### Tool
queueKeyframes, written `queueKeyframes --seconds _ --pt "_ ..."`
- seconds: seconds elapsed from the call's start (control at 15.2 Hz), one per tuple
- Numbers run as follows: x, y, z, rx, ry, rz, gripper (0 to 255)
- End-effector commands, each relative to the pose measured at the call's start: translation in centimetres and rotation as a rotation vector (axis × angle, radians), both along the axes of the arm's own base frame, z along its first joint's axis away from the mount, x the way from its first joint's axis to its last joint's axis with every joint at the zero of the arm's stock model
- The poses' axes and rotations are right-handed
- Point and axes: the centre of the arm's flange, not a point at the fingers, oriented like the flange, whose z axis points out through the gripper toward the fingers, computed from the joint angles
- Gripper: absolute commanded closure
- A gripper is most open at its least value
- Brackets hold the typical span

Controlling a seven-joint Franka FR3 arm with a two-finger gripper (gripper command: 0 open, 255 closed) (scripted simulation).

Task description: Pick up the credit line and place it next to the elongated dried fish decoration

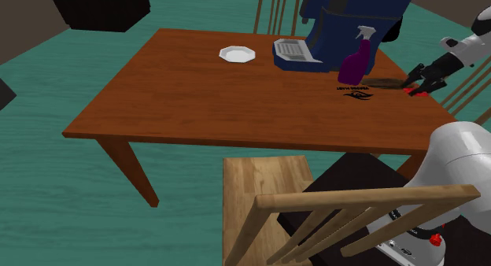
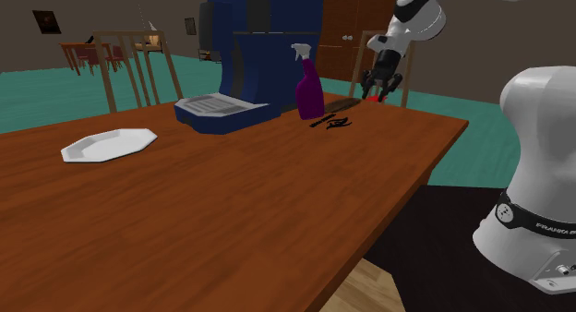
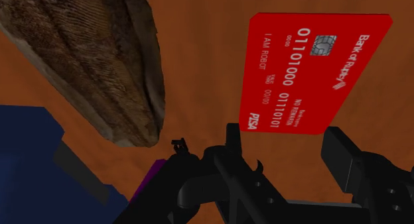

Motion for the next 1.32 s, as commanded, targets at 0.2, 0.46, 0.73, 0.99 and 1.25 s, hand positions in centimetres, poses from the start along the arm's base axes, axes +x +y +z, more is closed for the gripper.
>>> queueKeyframes --seconds 0.2,0.46,0.73,0.99,1.25 --pt "0.0 -0.1 -2.7 0.0 0.0 0.0 255" --pt "0.0 -0.1 -4.2 0.0 0.0 0.0 255" --pt "0.0 -0.1 -4.2 0.0 0.0 0.0 255" --pt "0.0 -0.1 -4.2 0.0 0.0 0.0 0" --pt "0.0 -0.1 -4.2 0.0 0.0 0.0 0"
